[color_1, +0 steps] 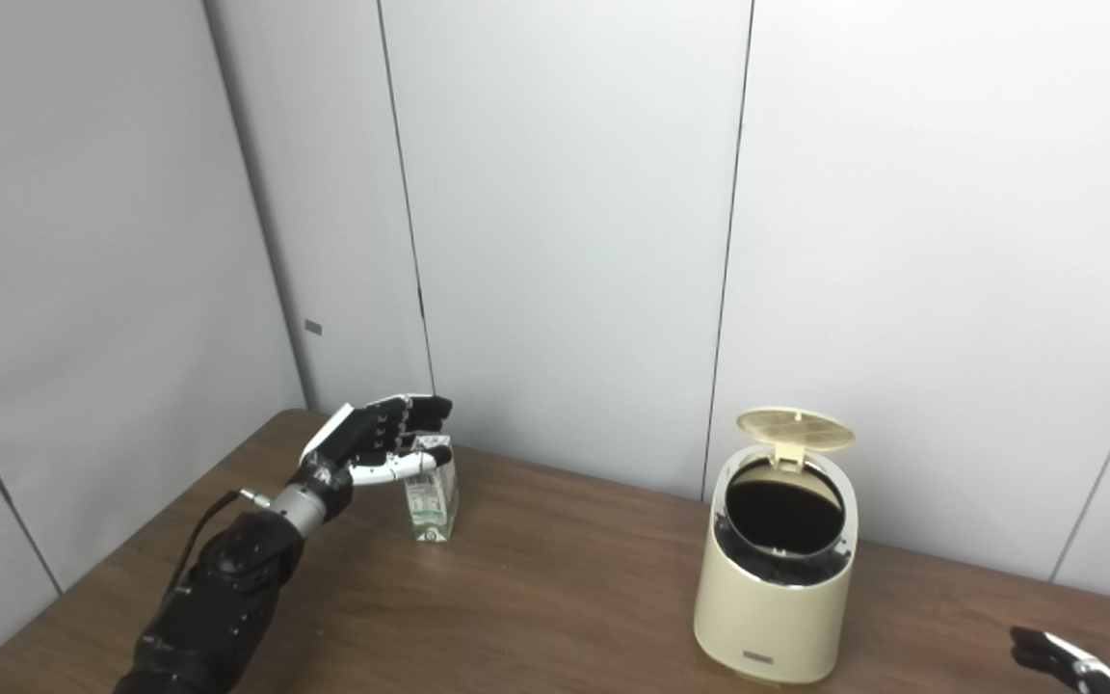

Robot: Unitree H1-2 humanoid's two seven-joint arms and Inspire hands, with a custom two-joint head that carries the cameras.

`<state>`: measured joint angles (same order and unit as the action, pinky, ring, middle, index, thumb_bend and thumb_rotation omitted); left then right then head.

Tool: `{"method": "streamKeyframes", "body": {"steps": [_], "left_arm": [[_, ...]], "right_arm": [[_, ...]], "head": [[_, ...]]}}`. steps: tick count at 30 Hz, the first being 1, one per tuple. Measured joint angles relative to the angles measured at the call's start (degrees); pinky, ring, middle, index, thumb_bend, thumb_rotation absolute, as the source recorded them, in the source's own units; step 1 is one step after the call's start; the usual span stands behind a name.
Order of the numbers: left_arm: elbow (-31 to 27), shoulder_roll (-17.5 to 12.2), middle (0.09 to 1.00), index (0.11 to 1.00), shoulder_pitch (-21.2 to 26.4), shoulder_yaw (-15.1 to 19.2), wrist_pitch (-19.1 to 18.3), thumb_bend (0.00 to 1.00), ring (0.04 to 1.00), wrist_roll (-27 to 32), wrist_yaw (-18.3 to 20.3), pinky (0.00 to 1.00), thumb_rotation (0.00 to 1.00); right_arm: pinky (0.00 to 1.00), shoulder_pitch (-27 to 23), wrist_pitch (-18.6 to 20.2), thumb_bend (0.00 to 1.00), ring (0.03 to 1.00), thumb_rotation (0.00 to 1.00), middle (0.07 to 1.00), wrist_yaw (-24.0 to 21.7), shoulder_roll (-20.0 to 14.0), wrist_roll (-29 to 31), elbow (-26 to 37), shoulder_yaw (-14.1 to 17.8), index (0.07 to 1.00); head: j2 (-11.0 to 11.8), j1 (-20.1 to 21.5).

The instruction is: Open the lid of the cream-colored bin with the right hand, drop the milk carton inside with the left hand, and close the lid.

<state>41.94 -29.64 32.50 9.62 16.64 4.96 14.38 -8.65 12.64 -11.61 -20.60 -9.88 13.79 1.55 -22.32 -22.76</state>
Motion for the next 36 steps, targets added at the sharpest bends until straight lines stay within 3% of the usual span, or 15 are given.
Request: {"method": "streamKeyframes", "body": {"steps": [7, 24, 36], "left_arm": [[0.16, 0.0, 0.808, 0.764, -0.4, -0.02, 0.01, 0.67, 0.821, -0.01, -0.05, 0.78, 0.13], [0.15, 0.0, 0.81, 0.792, -1.76, 0.1, -1.97, 0.62, 0.799, 0.04, 0.02, 0.76, 0.14], [2.05, 0.0, 0.825, 0.817, -1.74, 0.0, -1.97, 0.57, 0.818, -0.35, -0.55, 0.78, 0.07]], "right_arm": [[0.44, 0.01, 0.02, 0.91, 0.679, 0.34, 0.838, -0.01, -0.18, 0.01, 0.05, 0.13, 0.842], [0.44, 0.6, 0.45, 0.88, 0.67, 0.32, 0.848, -0.15, -0.48, -0.08, 1.52, 0.11, 0.852], [0.43, 0.91, 0.4, 0.88, 0.656, 0.38, 0.846, -0.27, -0.73, 0.56, 1.68, 0.14, 0.838]], "head": [[-0.18, 0.0], [-0.88, 0.0], [-1.06, 0.09]]}}
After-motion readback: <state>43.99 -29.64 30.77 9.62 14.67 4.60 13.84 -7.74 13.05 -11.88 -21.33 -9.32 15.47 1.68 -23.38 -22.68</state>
